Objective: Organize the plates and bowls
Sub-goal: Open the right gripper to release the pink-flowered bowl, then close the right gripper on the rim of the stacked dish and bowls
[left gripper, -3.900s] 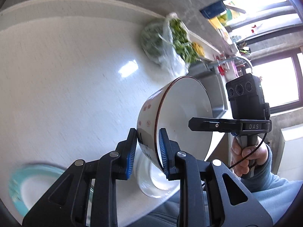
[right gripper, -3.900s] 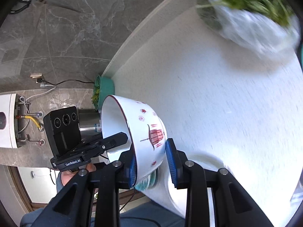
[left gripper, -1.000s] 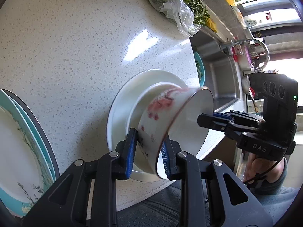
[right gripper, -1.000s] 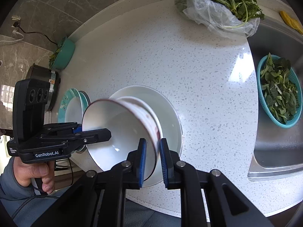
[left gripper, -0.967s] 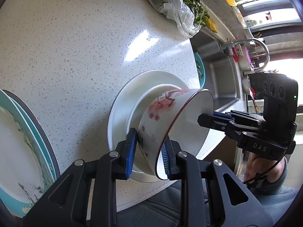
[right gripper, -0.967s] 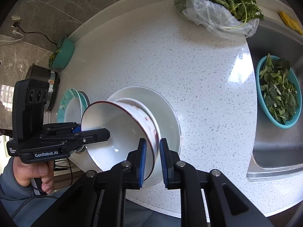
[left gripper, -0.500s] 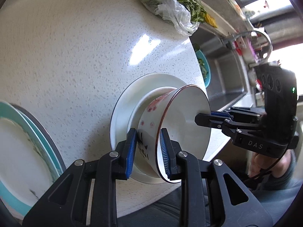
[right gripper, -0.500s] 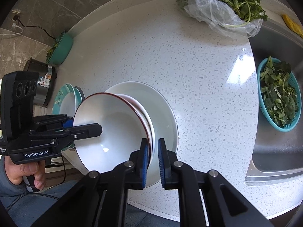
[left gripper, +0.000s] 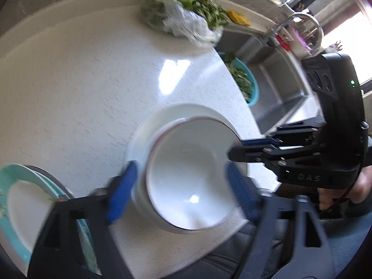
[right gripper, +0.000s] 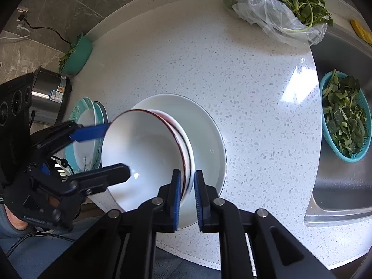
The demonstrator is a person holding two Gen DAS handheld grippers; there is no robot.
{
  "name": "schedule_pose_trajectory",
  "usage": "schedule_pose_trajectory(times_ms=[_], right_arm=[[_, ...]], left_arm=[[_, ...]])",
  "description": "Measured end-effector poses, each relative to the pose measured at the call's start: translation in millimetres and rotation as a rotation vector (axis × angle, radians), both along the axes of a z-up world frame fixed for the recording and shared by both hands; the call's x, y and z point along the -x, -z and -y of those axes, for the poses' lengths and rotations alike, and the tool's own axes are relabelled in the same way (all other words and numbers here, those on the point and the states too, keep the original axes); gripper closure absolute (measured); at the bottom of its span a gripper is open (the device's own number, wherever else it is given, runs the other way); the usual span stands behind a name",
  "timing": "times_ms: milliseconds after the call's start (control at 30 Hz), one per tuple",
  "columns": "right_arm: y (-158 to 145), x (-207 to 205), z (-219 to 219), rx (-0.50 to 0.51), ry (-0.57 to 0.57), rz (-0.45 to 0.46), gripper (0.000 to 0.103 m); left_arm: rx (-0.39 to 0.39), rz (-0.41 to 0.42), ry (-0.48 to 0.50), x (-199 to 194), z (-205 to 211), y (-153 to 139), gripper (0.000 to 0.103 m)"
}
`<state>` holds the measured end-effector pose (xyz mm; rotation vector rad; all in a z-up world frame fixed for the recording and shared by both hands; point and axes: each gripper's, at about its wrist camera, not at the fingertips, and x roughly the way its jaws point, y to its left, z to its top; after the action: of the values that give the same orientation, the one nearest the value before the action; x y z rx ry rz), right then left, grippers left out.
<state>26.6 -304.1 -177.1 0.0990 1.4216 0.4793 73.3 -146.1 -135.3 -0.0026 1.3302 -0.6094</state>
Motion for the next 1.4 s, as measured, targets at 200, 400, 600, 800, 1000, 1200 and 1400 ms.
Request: schedule_pose_trajectory(times_ms=[200,400,600,800,1000,1200,1400], right_arm=[[-0.2,-2.3,7.7,0.003,0.016,0.002,0.090],[-0.2,-7.5,11.4,0.005,0.032,0.018,0.091],[-17.6,-9.1,17.1,-0.070,0.039,0.042,0.065],[-41.3,-15.0,53.4,-0.158,-0.023,0.154,0.040],[-28.2,-45.3,86.1,-0.149,-0.118,0.120,0.040],[-16.7,-64.2,73.0,-0.162,-0.200,0.085,0.040],[1.2,-64.6,54.3,-0.128,-0.296,0.044,0.043]], left_arm=[[0.019,0.018,-0.063,-7.7,-20.8,-8.7,0.011],[0.053,0.023,-0.097,-4.0,-30.5,-16.3,0.011],[0.081,0.047,-0.133,6.0,-39.0,-25.2,0.011],[0.050,0.102,-0.256,28.9,-45.6,-32.7,0.011],[0.043,0.096,-0.526,79.2,-60.1,-29.9,0.011],[0.007,0.085,-0.686,121.0,-74.4,-22.0,0.013],[0.001,0.054,-0.724,142.5,-68.9,2.3,0.027]])
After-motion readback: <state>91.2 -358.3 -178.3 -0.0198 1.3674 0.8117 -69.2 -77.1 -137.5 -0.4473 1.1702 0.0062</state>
